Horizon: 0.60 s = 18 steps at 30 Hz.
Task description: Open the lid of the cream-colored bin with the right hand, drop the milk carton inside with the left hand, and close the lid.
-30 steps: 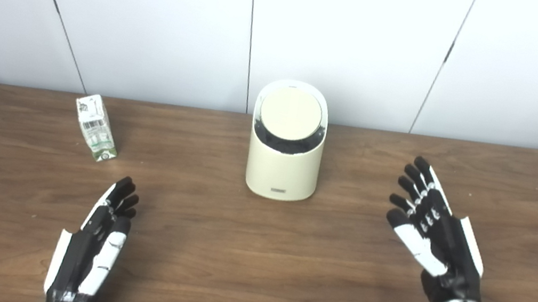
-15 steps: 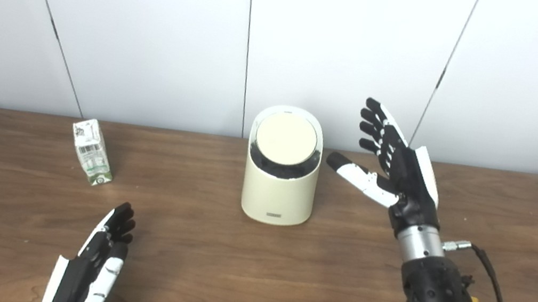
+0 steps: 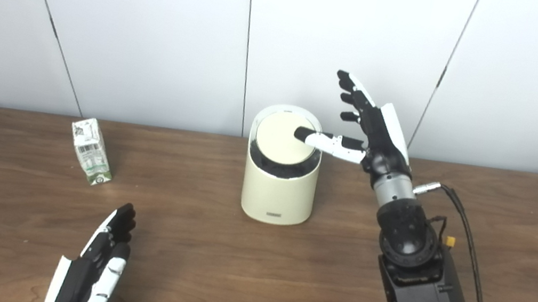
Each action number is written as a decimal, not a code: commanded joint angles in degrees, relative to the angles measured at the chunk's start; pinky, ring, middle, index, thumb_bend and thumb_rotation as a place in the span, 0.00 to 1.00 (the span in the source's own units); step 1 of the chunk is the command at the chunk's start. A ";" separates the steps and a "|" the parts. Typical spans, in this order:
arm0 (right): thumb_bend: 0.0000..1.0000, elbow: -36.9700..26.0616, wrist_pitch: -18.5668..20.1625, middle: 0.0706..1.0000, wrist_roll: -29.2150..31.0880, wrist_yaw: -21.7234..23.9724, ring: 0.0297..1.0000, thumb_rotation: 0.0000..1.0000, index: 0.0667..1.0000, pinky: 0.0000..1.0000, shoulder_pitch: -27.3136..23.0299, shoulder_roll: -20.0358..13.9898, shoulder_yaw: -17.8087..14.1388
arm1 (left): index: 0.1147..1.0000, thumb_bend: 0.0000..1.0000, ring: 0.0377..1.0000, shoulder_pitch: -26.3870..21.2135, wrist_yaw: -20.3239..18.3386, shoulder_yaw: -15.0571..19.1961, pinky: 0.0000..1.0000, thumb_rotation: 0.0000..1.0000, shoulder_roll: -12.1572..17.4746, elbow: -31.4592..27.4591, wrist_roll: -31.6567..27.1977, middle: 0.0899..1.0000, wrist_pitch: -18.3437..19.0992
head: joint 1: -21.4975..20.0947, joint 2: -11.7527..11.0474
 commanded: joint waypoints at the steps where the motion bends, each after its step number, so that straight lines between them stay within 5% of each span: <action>1: 0.84 0.36 -2.80 0.91 -0.77 -1.08 0.88 0.35 0.90 0.76 -2.55 -0.53 0.08 | 0.95 0.42 0.92 3.69 0.57 -0.90 0.93 0.75 -1.21 -0.50 0.58 0.93 -0.77 | -0.03 0.07; 18: 0.86 8.68 -9.07 0.91 -7.78 -3.93 0.90 0.29 0.90 0.84 -4.27 -2.42 4.77 | 0.96 0.41 0.93 3.86 0.49 -1.21 0.95 0.74 -1.05 -1.02 0.27 0.94 0.20 | 0.02 -0.12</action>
